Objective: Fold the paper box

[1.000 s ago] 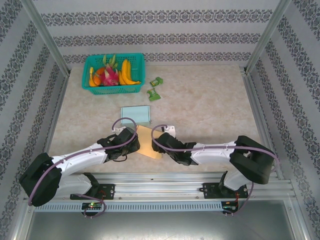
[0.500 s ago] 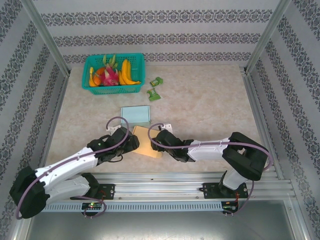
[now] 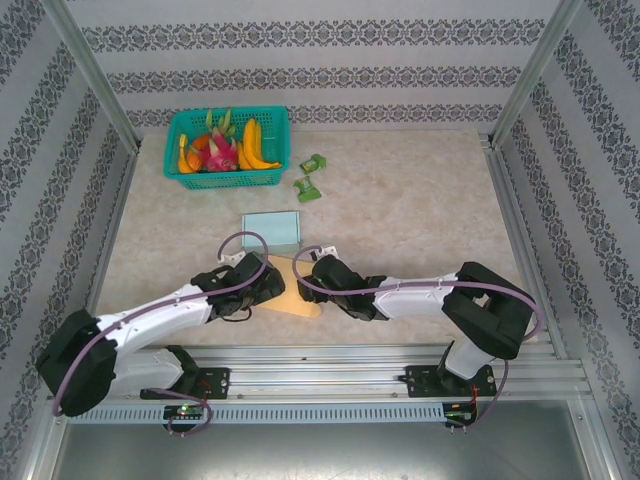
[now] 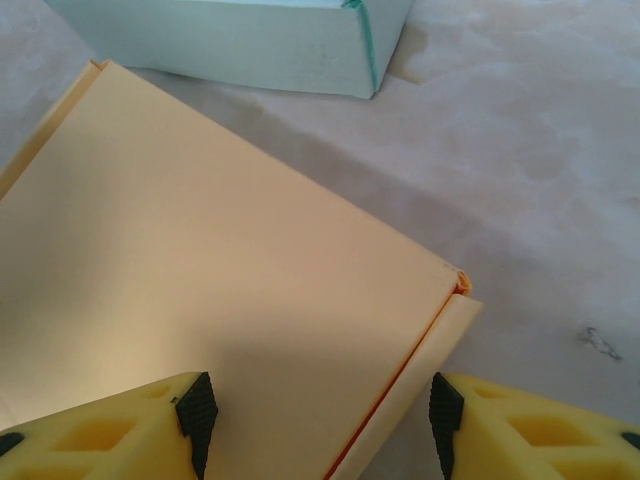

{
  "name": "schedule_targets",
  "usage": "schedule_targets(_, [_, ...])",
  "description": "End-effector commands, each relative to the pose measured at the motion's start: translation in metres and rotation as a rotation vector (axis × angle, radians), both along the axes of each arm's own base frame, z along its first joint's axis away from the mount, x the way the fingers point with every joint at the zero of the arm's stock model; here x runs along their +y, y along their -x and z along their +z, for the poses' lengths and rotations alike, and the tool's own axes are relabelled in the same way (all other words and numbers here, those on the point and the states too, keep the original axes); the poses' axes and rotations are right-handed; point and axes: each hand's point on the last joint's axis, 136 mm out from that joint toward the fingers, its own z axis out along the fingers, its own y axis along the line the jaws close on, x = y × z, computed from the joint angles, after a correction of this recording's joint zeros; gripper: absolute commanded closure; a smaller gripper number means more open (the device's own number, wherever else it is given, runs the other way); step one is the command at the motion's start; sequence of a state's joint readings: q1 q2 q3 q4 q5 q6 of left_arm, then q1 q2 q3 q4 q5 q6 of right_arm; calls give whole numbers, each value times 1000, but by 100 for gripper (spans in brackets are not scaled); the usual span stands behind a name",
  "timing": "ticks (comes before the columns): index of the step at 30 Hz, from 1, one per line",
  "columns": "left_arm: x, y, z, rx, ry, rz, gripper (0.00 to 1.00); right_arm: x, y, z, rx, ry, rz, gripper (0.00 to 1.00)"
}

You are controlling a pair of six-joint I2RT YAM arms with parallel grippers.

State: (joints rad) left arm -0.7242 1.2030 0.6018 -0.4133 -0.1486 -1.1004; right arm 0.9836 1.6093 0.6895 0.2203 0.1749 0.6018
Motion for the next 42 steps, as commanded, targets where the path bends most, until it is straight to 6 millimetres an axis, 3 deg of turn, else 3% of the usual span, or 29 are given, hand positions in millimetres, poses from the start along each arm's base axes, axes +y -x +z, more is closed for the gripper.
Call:
schedule_targets(1, [-19,-13,4,-10,59,-31,3,-1,5,-13,33,42,37,40])
schedule_targets(7, [-20,-14,-15,26,40,-24,8,-1,5,-8,29,35,48,40])
schedule_targets(14, [-17,-11,-25,44,15,-22,15,-5,8,-9,30,34,46,40])
schedule_targets(26, [-5,-5,-37,61,-35,-13,19,-8,4,4,6,30,44,38])
schedule_targets(34, [-3,-3,-39,64,-44,-15,19,-24,18,24,-5,-47,-42,38])
schedule_targets(42, [-4,-3,-40,63,-38,-19,19,-15,47,31,6,-83,-27,41])
